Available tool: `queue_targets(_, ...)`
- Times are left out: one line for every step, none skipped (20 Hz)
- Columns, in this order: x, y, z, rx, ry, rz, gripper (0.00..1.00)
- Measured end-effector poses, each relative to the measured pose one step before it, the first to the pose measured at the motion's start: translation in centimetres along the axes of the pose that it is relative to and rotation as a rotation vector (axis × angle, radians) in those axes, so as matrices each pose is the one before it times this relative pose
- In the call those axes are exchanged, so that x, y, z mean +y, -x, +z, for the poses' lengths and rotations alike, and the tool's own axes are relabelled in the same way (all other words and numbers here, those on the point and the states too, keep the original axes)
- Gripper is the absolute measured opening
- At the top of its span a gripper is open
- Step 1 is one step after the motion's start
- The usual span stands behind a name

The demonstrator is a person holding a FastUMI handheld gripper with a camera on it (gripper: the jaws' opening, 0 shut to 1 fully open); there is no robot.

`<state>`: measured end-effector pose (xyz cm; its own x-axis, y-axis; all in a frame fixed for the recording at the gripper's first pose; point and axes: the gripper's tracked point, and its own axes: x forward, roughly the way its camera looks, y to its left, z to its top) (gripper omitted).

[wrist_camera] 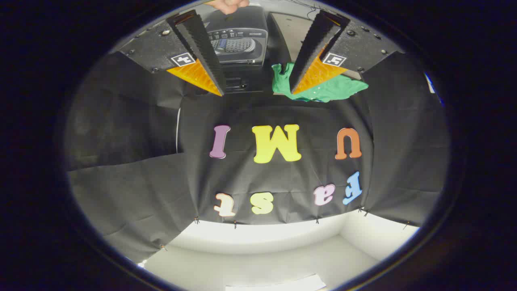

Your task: Put the clothes into the washing machine and then close the washing machine lid.

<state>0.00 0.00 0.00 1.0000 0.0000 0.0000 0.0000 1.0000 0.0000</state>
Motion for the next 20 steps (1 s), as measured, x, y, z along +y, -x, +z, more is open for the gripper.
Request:
queue_targets(-0.124, -0.140, -0.294, 0.00652, 0.00041, -0.00078, 0.99)
queue_targets(-0.173, -0.039, -0.101, 0.00612, -0.00188, -0.00090, 0.99)
queue_targets(0.040, -0.108, -0.155, 0.00462, -0.00303, 0.00243, 0.99)
queue_targets(-0.061, -0.049, -0.110, 0.00522, -0.00009, -0.00099, 0.99)
queue_targets(-0.038, 0.008, -0.125, 0.00133, -0.00024, 0.00058, 0.99)
queue_targets(-0.160, 0.035, -0.060, -0.00203, -0.00111, -0.00460, 0.99)
queue_targets(-0.048, -0.117, -0.120, 0.00070, -0.00395, -0.00133, 0.99)
queue_targets(0.117, -0.108, -0.149, 0.00238, -0.00429, 0.00050, 0.99)
queue_targets(0.117, -0.075, -0.200, 0.00522, -0.00358, 0.00027, 0.99)
queue_targets(0.212, -0.043, -0.131, 0.00347, -0.00319, 0.00254, 0.99)
queue_targets(0.030, -0.069, 0.035, -0.00262, -0.00187, -0.00252, 0.99)
queue_targets(0.146, -0.026, 0.163, -0.00485, 0.00001, -0.00259, 0.99)
queue_targets(0.313, -0.174, -0.112, -0.00274, 0.00202, -0.00274, 0.99)
queue_targets(0.366, -0.067, 0.073, -0.00302, -0.00018, -0.00051, 0.99)
queue_targets(0.537, -0.283, -0.060, -0.00242, -0.00106, -0.00028, 0.99)
queue_targets(0.526, -0.202, 0.066, 0.00119, -0.00200, -0.00065, 0.99)
queue_targets(0.824, -0.431, -0.102, -0.00144, -0.00041, 0.00248, 0.99)
queue_targets(0.885, -0.390, -0.002, 0.00092, 0.00319, 0.00158, 0.99)
queue_targets(0.887, -0.455, -0.065, 0.00297, 0.00409, 0.00252, 0.99)
queue_targets(1.035, -0.397, 0.076, 0.00168, 0.00578, 0.00129, 0.99)
